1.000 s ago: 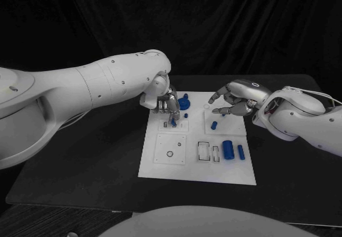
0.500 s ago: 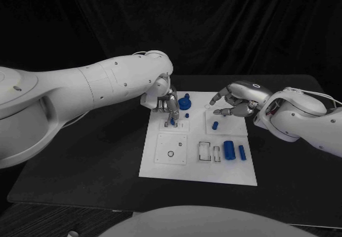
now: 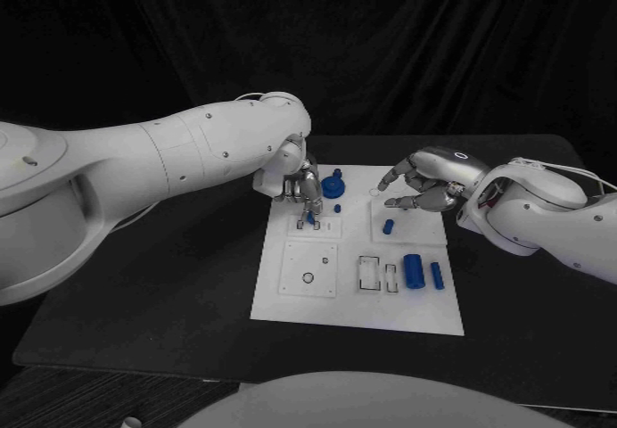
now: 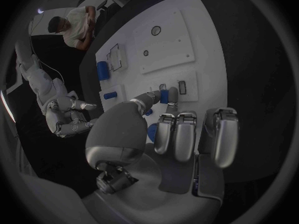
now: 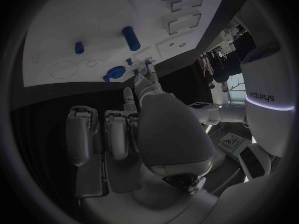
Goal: Assemble the parts on the task board
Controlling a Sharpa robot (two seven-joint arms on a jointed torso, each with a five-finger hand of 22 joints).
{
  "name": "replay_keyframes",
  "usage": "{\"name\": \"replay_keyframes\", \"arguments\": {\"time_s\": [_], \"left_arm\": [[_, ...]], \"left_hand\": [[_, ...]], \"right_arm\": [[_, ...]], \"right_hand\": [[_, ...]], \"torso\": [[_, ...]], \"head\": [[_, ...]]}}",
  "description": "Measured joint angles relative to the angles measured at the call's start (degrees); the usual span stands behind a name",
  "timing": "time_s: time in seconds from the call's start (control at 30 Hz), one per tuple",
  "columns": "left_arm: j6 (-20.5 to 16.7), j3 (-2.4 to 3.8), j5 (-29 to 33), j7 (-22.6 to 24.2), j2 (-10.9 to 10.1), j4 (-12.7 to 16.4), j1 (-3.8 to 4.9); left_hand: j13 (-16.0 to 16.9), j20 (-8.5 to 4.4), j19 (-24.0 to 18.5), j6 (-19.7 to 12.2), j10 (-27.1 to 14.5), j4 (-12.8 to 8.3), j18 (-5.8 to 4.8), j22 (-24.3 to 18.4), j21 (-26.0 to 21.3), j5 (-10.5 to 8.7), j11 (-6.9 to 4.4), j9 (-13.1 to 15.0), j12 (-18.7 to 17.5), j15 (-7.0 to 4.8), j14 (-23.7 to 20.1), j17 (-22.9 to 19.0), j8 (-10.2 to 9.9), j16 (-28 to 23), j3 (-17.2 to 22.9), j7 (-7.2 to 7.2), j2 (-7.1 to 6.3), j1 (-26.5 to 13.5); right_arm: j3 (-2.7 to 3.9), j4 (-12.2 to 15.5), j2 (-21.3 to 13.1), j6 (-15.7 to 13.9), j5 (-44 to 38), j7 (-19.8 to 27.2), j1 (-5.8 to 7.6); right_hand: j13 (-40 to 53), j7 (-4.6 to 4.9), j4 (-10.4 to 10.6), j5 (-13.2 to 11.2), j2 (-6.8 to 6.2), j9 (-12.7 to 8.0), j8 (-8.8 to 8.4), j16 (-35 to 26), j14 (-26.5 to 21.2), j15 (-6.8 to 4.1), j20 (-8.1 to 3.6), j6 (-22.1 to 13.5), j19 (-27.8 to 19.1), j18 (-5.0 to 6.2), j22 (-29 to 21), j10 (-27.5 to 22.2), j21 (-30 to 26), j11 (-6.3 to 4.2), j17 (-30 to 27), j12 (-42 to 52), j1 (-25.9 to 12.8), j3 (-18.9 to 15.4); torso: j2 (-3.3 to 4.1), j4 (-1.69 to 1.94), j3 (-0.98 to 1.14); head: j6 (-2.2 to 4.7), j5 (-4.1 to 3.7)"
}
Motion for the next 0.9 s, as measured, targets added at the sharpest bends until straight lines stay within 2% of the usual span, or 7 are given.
{"name": "replay_keyframes", "arguments": {"time_s": [0.53,0.57,0.63,0.9], "left_arm": [[-0.6,0.0,-0.2,0.2,-0.1,0.2,-0.32],[-0.6,0.0,-0.2,0.3,-0.1,0.2,-0.38],[-0.6,0.05,-0.2,0.3,-0.1,0.2,-0.46],[-0.5,0.15,-0.2,0.4,-0.3,0.6,-0.68]], "left_hand": [[0.0,0.0,0.0,0.0,0.0,0.0,0.0,0.0,-0.2,-0.27,0.01,0.0,0.0,0.0,0.0,0.0,-0.4,0.0,0.0,0.0,0.03,0.0],[0.0,0.0,0.0,0.0,0.0,0.0,0.0,0.0,-0.2,-0.27,0.01,0.0,0.0,0.0,0.0,0.0,-0.4,0.0,0.0,0.01,0.03,0.0],[0.0,0.0,0.0,0.0,0.0,0.0,0.0,0.0,-0.2,-0.28,0.01,0.0,0.0,0.0,0.0,0.0,-0.4,0.0,0.0,0.01,0.03,0.0],[0.0,0.01,0.0,0.0,0.0,0.0,0.0,0.0,-0.2,-0.39,0.01,0.1,0.0,0.0,0.0,0.0,-0.4,0.0,0.0,0.01,0.03,0.0]], "right_arm": [[-0.01,-0.2,0.1,0.4,0.0,-0.2,-0.11],[-0.01,-0.2,0.1,0.4,0.0,-0.2,-0.11],[-0.01,-0.3,0.1,0.4,0.0,-0.2,-0.12],[0.01,-0.4,0.1,0.7,0.0,-0.4,-0.14]], "right_hand": [[0.0,0.0,0.0,0.0,0.0,0.0,0.0,0.0,0.0,0.0,0.21,0.0,0.2,0.0,0.0,0.0,-0.3,0.0,0.0,0.0,0.0,0.0],[0.0,0.0,0.0,0.0,0.0,0.0,0.0,-0.1,0.0,0.0,0.21,0.0,0.2,0.06,0.0,0.0,-0.3,0.0,0.0,0.0,0.0,0.0],[0.0,0.0,0.0,0.0,0.0,0.0,0.0,-0.2,0.0,0.0,0.21,0.0,0.2,0.94,0.0,0.0,-0.6,0.0,0.0,0.0,0.0,0.0],[0.0,0.0,0.0,0.0,0.0,-0.1,0.0,-0.2,0.0,0.0,0.21,0.0,0.2,0.94,0.0,0.0,-0.6,0.0,0.0,0.0,0.0,0.0]], "torso": [[-0.07,-0.12,-0.09],[-0.07,-0.12,-0.08],[-0.08,-0.12,-0.08],[-0.07,-0.09,-0.05]], "head": [[0.0,0.21],[0.0,0.21],[0.0,0.21],[0.0,0.22]]}}
